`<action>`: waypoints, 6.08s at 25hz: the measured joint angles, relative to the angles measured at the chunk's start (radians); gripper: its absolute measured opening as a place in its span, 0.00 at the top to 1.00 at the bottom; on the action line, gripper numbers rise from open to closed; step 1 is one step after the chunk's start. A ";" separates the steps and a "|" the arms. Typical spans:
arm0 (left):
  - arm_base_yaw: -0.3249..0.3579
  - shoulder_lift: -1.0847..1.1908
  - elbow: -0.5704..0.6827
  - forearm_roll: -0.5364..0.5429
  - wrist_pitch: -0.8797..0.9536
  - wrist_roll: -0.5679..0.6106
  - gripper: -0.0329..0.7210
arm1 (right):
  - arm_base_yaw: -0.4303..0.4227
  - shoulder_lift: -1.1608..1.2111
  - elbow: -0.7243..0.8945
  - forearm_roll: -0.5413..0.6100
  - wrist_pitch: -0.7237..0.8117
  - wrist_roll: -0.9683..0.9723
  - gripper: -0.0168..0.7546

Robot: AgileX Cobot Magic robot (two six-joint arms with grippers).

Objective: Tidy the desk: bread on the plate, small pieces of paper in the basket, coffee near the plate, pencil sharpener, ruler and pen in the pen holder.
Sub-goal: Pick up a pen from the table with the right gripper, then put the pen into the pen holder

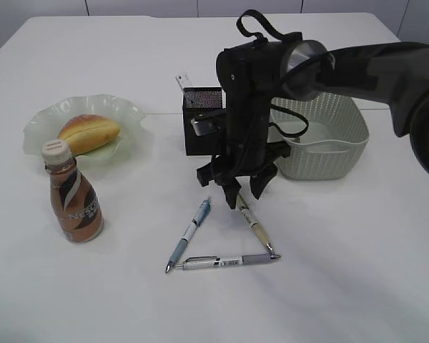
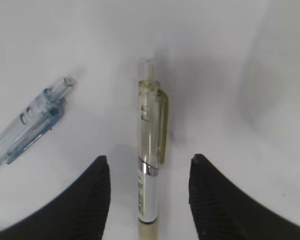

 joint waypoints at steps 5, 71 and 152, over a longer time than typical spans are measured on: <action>0.000 0.000 0.000 0.000 0.000 0.000 0.38 | 0.000 0.000 0.000 -0.006 -0.002 0.000 0.49; 0.000 0.000 0.000 -0.002 -0.028 0.004 0.38 | -0.004 -0.059 -0.365 0.034 -0.266 -0.062 0.88; 0.000 0.000 0.000 -0.006 -0.031 0.004 0.38 | -0.160 0.043 -0.267 0.597 -0.588 -0.561 0.60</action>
